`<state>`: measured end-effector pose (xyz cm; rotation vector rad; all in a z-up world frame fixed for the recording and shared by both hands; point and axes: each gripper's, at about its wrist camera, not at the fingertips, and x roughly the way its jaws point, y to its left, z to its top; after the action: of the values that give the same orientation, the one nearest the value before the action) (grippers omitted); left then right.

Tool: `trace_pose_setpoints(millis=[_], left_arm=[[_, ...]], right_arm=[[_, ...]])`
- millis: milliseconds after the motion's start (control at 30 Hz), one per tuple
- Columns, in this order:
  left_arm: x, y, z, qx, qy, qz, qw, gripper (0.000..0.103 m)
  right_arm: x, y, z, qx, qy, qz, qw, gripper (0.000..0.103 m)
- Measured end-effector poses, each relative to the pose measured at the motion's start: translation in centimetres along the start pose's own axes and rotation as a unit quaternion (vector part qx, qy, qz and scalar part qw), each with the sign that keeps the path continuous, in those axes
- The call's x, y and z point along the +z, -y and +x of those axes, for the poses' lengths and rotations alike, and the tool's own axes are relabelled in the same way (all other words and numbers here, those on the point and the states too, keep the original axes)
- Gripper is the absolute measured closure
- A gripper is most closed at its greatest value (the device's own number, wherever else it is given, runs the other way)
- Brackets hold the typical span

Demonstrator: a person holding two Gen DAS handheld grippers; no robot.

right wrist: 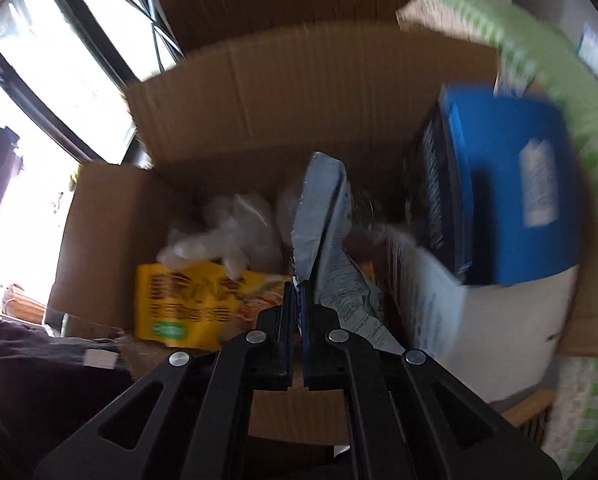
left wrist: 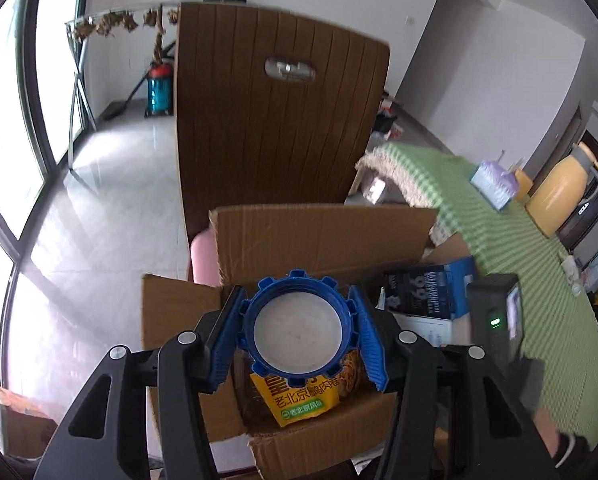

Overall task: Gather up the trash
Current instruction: 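Carry blue lid and wrapper into the cardboard box and open both grippers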

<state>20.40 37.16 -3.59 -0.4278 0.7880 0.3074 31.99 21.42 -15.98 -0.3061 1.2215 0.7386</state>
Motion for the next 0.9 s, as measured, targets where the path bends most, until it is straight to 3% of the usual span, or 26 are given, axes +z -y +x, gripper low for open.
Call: trace_pose_setpoints(millis=[200, 333, 400, 433, 667, 900], left_arm=[[-0.3, -0.3, 4.0, -0.003, -0.039, -0.003, 0.9992, 0.053], [-0.1, -0.8, 7.0, -0.014, -0.069, -0.023, 0.9972, 0.052], [0.3, -1.3, 8.6, -0.023, -0.085, -0.046, 0.9951, 0.029], [0.7, -1.5, 9.0, -0.019, -0.088, -0.054, 0.9945, 0.027], [3.0, -2.1, 5.9, -0.015, -0.036, -0.063, 0.9972, 0.014], [2.2, -0.6, -0.5, 0.026, 0.020, -0.038, 0.9988, 0.013]], right_arm=[[0.2, 1.3, 0.8, 0.027, -0.003, 0.024, 0.999, 0.094], [0.9, 1.1, -2.7, 0.040, 0.034, 0.020, 0.998, 0.060], [0.0, 0.0, -5.7, 0.038, 0.067, 0.010, 0.997, 0.053], [0.1, 0.1, -7.1, 0.037, 0.084, 0.008, 0.996, 0.051], [0.1, 1.2, -12.4, 0.037, 0.134, 0.010, 0.990, 0.046], [-1.9, 1.2, -15.0, 0.031, 0.148, 0.007, 0.988, 0.045]])
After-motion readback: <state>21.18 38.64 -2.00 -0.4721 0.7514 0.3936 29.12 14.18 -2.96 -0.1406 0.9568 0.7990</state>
